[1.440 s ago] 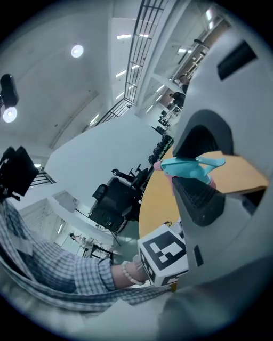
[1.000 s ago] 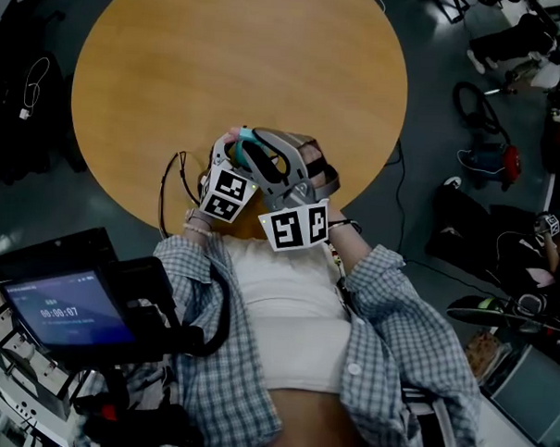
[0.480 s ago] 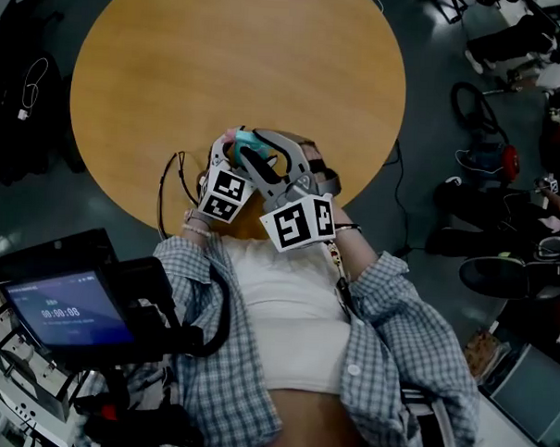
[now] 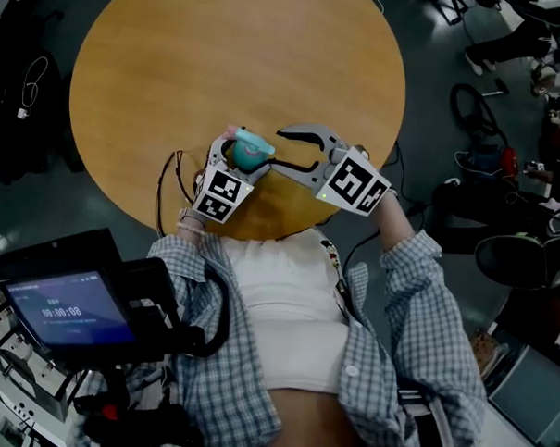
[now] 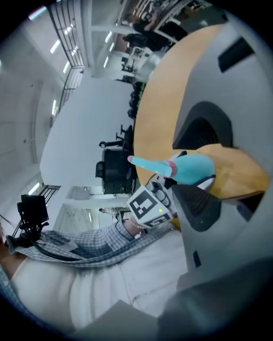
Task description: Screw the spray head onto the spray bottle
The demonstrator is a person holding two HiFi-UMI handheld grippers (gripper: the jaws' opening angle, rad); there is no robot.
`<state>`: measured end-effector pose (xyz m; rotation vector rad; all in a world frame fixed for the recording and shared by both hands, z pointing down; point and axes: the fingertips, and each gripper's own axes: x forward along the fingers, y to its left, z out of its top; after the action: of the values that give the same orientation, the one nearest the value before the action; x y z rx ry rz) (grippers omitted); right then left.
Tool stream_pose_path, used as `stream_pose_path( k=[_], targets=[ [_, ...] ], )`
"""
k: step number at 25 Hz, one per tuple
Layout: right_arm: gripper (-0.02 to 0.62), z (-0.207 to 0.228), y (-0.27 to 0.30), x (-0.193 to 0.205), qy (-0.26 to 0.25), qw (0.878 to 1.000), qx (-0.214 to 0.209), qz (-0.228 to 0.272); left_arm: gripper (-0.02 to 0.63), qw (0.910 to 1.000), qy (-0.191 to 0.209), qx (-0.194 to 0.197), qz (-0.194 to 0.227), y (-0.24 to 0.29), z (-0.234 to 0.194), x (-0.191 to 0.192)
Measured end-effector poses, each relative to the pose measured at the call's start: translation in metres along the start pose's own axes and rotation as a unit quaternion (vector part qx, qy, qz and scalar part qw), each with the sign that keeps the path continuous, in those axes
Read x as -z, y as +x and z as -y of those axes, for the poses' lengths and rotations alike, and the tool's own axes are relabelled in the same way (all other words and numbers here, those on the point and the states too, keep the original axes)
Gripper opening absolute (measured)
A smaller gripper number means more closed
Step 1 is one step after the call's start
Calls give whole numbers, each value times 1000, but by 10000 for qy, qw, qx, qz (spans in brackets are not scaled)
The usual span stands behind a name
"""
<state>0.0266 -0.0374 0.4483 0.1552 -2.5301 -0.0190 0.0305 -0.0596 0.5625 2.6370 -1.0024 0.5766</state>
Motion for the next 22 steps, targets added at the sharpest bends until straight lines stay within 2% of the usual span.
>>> stream_pose_path(
  k=[3, 7, 11, 15, 18, 20, 22],
  targets=[
    [198, -6, 14, 6, -121, 9979, -599, -231, 411, 9995, 140, 278, -31, -1, 2, 4],
    [196, -10, 30, -4, -316, 9947, -967, -117, 410, 9977, 279, 611, -131, -6, 6, 7],
    [196, -20, 39, -14, -612, 9904, -1235, -58, 411, 9971, 308, 691, -68, -8, 8, 9],
    [133, -20, 42, -19, -824, 9891, -1220, -38, 411, 9970, 329, 698, -40, -9, 10, 4],
    [129, -21, 42, -18, -904, 9883, -1231, -50, 411, 9969, 326, 712, -16, -8, 11, 6],
    [127, -20, 41, -18, -961, 9904, -989, -120, 411, 9973, 304, 666, -17, -9, 11, 4],
    [127, -18, 39, -18, -908, 9946, -478, -177, 411, 9981, 280, 545, -10, -9, 11, -1]
  ],
)
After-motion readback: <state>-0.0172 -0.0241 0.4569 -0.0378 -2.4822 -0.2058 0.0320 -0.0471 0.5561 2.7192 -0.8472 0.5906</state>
